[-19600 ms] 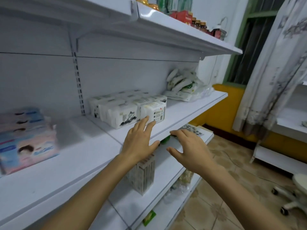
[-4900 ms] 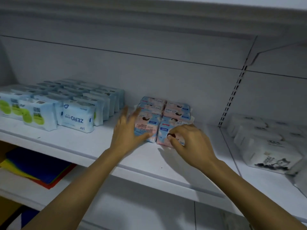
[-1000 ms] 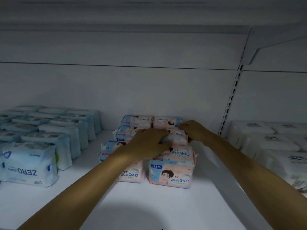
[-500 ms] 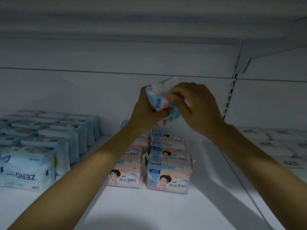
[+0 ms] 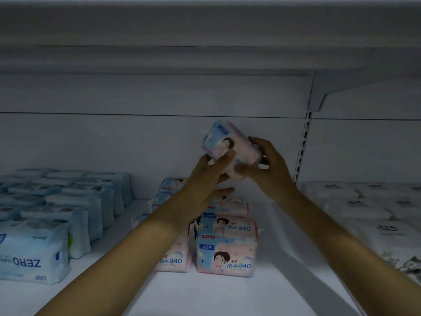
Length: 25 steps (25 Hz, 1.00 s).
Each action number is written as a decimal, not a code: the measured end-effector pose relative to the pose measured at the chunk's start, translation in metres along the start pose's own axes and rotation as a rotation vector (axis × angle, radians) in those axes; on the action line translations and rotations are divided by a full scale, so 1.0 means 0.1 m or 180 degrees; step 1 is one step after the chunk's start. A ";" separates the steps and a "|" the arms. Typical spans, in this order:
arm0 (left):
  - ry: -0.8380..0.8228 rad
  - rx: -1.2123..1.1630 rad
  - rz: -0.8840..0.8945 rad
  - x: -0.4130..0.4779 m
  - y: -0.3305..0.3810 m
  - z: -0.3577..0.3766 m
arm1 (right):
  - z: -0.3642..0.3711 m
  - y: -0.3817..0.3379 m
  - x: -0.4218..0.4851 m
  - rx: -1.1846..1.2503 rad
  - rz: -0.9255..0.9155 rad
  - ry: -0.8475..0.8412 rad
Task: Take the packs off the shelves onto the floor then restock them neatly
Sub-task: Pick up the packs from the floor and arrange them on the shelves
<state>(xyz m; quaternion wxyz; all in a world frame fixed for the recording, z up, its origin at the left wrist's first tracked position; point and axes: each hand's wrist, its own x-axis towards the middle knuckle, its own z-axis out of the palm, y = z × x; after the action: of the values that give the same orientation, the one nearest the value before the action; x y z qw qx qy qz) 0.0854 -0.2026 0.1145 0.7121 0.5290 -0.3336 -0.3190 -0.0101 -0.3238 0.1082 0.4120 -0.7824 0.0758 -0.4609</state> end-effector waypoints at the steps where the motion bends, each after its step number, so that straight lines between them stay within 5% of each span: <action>1: 0.0151 0.0300 0.0000 -0.01 -0.02 -0.02 | -0.12 -0.02 0.09 0.0604 0.0506 -0.0144; 5: 0.0772 0.1632 0.0725 -0.01 -0.09 -0.22 | -0.34 0.13 0.22 0.1069 0.1582 -0.0308; 11: 0.0143 0.4136 0.0252 -0.06 -0.46 -0.37 | 0.06 0.62 0.17 0.1104 0.2473 0.0173; 17: -0.0154 0.4778 0.0015 -0.03 -0.46 -0.34 | 0.38 0.99 -0.09 0.0538 0.2579 0.0257; 20: -0.0242 0.4906 -0.0044 -0.03 -0.48 -0.32 | 0.32 0.90 -0.06 -0.0201 0.1616 0.0450; 24: -0.0450 0.4731 -0.0183 0.04 -0.43 -0.33 | 0.38 0.82 0.00 -0.1380 0.0846 -0.1727; 25: -0.0592 0.4483 -0.0298 0.05 -0.36 -0.34 | 0.38 0.79 0.04 -0.1731 0.0868 -0.1932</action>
<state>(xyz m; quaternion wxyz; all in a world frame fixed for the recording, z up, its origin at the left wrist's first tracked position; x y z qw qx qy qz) 0.1125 -0.1967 0.0732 0.1552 0.8478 -0.4968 -0.1017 0.0420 -0.3550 0.0454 0.2515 -0.9455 0.1726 -0.1144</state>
